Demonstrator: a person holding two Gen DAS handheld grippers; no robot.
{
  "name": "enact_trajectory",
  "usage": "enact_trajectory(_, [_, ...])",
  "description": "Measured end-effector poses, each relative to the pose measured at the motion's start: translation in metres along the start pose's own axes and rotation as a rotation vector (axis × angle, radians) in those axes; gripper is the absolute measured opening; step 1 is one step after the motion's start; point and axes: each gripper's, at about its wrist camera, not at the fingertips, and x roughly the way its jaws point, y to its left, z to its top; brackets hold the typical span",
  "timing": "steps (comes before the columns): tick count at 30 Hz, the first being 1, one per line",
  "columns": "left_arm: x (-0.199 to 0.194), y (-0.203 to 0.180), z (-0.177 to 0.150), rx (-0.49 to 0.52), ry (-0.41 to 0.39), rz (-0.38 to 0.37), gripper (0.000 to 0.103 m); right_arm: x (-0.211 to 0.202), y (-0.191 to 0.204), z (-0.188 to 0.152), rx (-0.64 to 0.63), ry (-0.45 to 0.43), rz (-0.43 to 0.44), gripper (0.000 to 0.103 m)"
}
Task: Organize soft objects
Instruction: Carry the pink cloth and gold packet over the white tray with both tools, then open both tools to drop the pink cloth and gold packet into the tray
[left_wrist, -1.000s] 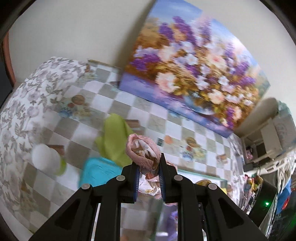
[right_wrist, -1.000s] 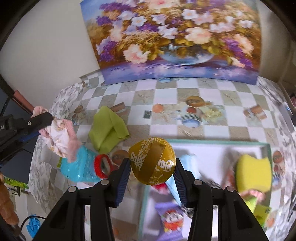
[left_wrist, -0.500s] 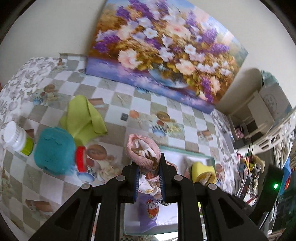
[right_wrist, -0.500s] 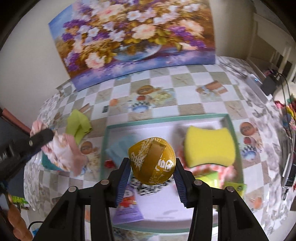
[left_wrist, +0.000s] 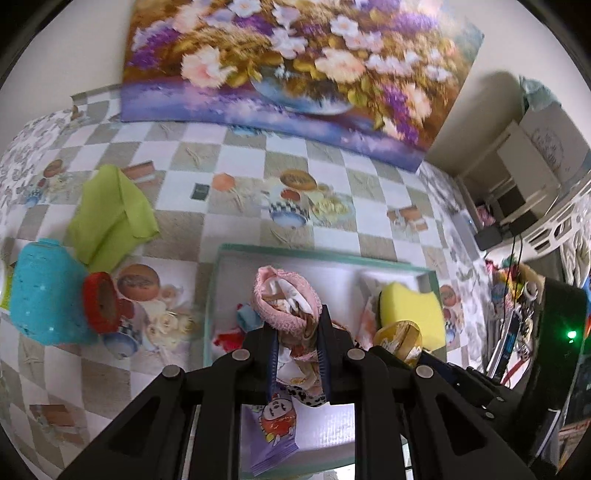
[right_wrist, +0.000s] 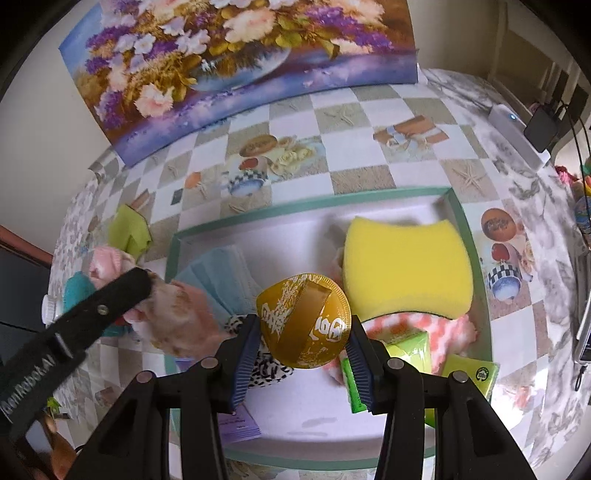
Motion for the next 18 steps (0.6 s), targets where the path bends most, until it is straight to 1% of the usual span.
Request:
enact_trajectory(6, [0.024, -0.005, -0.005, 0.005, 0.047, 0.011, 0.019, 0.005, -0.015, 0.000, 0.032, 0.014, -0.020, 0.049])
enact_trajectory(12, [0.032, -0.007, -0.005, -0.008, 0.066, 0.013, 0.020, 0.002, -0.024, 0.001, 0.054, 0.008, -0.021, 0.051])
enact_trajectory(14, [0.030, -0.009, -0.005, -0.008, 0.066, 0.011, 0.023, -0.001, -0.024, 0.002, 0.053, -0.001, -0.023, 0.051])
enact_trajectory(16, [0.026, -0.010, -0.004, -0.007, 0.063, 0.008, 0.034, -0.006, -0.023, 0.003, 0.051, -0.011, -0.028, 0.051])
enact_trajectory(17, [0.024, -0.011, -0.004, -0.009, 0.061, 0.003, 0.036, -0.007, -0.023, 0.003, 0.051, -0.014, -0.030, 0.052])
enact_trajectory(18, [0.021, -0.011, -0.003, -0.011, 0.057, -0.001, 0.041, -0.009, -0.023, 0.003, 0.051, -0.017, -0.030, 0.054])
